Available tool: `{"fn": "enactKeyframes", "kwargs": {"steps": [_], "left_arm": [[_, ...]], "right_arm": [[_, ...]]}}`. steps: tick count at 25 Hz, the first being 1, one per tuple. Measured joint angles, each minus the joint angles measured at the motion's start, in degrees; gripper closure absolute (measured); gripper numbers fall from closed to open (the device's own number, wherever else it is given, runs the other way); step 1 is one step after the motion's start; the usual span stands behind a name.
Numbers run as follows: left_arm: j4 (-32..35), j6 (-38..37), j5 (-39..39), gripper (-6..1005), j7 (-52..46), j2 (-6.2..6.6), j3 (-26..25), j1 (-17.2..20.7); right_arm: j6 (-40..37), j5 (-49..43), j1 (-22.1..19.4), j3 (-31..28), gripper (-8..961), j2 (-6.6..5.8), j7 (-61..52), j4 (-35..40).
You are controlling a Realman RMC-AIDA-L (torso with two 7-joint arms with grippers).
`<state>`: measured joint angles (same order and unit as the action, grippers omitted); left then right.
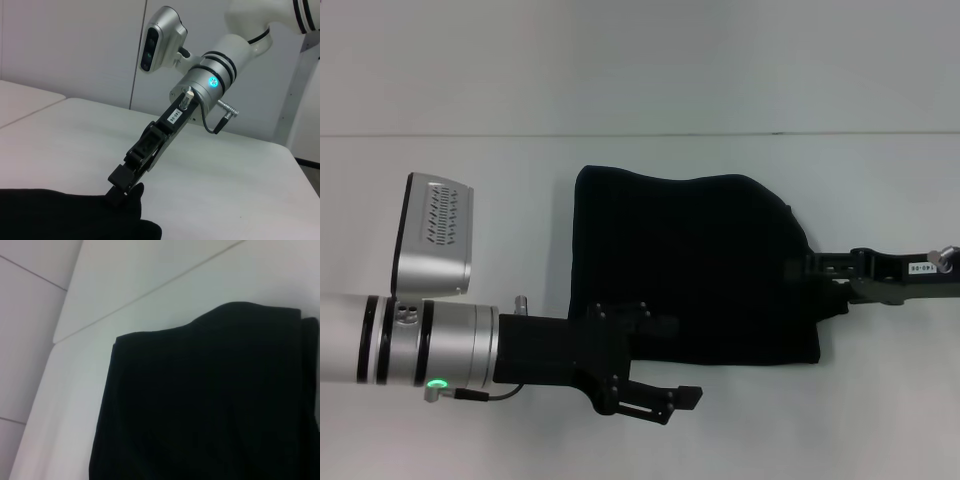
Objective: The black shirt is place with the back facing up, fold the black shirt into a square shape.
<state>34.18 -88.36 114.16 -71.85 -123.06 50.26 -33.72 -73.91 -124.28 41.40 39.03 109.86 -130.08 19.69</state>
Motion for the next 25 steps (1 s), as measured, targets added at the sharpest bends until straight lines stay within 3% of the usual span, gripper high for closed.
{"fn": "enactKeyframes", "kwargs": {"steps": [14,25], "left_arm": [[-0.3,0.5,-0.4,91,-0.2,-0.37,-0.2,0.1],[-0.3,1.2,-0.3,92,-0.2,-0.77,0.0,0.1]], "right_arm": [[-0.3,0.0,-1.3,0.1,43,-0.47,-0.5,0.0],[-0.1,0.0,-1.0,0.2,45,0.01,-0.4,0.1]]}}
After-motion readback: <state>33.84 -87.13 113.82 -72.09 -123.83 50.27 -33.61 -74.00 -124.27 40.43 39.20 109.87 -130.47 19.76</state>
